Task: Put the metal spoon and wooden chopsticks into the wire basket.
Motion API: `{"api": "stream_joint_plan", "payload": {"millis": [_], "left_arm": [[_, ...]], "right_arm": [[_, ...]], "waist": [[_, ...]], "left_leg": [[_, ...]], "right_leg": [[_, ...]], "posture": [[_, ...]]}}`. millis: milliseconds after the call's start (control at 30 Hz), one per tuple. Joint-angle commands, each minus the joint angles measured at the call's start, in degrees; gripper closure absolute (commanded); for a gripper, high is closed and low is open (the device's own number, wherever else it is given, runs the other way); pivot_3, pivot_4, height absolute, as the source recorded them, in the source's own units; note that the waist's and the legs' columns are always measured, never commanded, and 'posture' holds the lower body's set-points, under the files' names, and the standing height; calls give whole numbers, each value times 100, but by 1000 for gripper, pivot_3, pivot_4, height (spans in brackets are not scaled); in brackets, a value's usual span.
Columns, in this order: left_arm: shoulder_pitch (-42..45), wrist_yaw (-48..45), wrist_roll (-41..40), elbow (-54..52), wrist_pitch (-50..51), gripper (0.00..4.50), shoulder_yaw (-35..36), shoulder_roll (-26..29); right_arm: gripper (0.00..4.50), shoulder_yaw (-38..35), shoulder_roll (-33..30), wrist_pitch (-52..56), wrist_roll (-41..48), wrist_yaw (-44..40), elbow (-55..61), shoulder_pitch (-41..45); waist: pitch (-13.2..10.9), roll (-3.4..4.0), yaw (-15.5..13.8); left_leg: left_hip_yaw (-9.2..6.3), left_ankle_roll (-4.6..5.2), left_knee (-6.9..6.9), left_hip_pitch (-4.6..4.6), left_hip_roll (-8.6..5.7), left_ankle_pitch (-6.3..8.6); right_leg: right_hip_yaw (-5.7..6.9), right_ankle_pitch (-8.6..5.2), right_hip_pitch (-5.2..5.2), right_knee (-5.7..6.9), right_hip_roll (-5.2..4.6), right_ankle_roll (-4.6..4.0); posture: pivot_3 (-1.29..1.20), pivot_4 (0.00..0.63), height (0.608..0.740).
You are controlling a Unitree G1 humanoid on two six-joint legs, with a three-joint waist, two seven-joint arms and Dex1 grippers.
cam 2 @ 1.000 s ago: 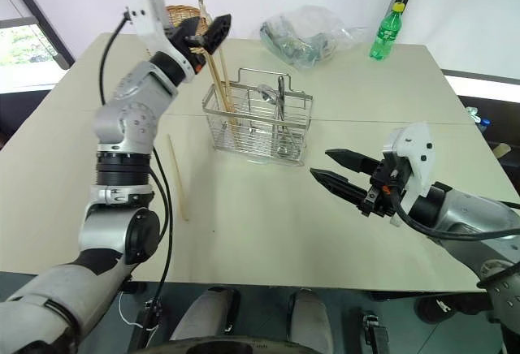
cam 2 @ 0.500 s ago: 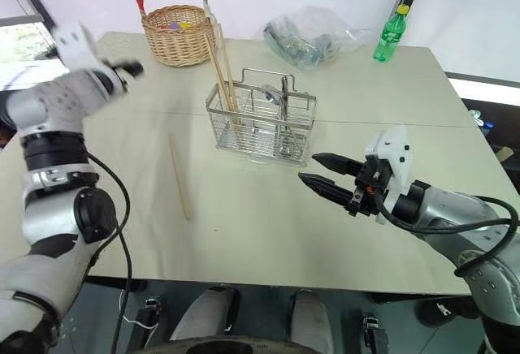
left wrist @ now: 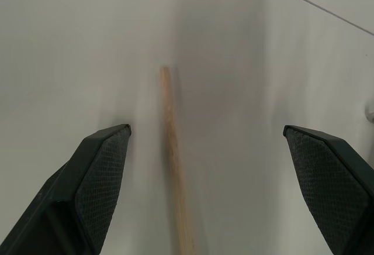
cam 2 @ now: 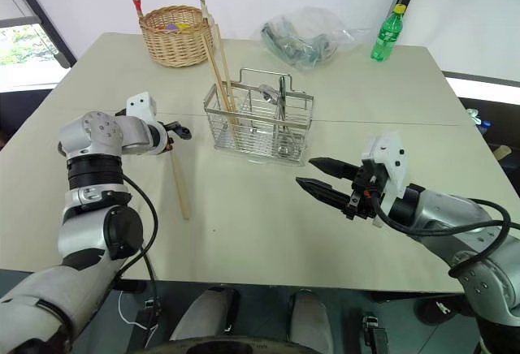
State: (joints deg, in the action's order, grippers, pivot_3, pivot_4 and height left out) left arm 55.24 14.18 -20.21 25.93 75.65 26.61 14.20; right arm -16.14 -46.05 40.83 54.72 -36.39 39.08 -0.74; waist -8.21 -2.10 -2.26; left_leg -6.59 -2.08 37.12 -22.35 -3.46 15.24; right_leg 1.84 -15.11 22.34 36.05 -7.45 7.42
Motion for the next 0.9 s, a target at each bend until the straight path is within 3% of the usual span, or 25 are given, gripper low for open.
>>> {"api": "stream_joint_plan", "payload": {"millis": [33,100,333,633,800,900], "left_arm": [[-25,22,78,54,128,77,70,-113],[4,-23,127,164,49,902,15,-122],[201,-115,296,489,-126,4441,-51,-30],[382,-287,464,776,-665,4480,-110,219],[777,-597,538,900,-2186,4480,-96,692],[1193,-758,148,1036,-3343,4480,402,849]], "right_arm": [[2126,-156,46,-115,23,60,215,-18],[2126,-152,73,-124,27,112,249,-40],[2126,-178,164,-140,41,251,341,-118],[2126,-179,146,-123,40,288,380,-114],[2126,-254,-6,-50,105,205,291,10],[2126,-311,-123,11,177,165,222,113]], "waist": [[4,7,0],[5,10,-1],[8,13,-27],[8,13,-7],[-8,-4,11],[-10,-8,-2]], "left_leg": [[0,0,0,0,0,0],[0,0,-2,0,0,0],[-2,0,1,0,-12,0],[-2,1,0,0,-12,0],[0,0,-2,-7,-7,-1],[0,-2,-3,-15,-4,-1]], "right_leg": [[0,0,1,0,0,0],[0,0,1,1,0,0],[3,0,-5,1,-13,1],[5,0,-3,3,-13,2],[4,0,11,3,-10,2],[4,1,18,0,-9,1]], "posture": [[0,150,661],[0,150,661],[0,150,661],[0,150,661],[0,150,661],[0,150,661]]}}
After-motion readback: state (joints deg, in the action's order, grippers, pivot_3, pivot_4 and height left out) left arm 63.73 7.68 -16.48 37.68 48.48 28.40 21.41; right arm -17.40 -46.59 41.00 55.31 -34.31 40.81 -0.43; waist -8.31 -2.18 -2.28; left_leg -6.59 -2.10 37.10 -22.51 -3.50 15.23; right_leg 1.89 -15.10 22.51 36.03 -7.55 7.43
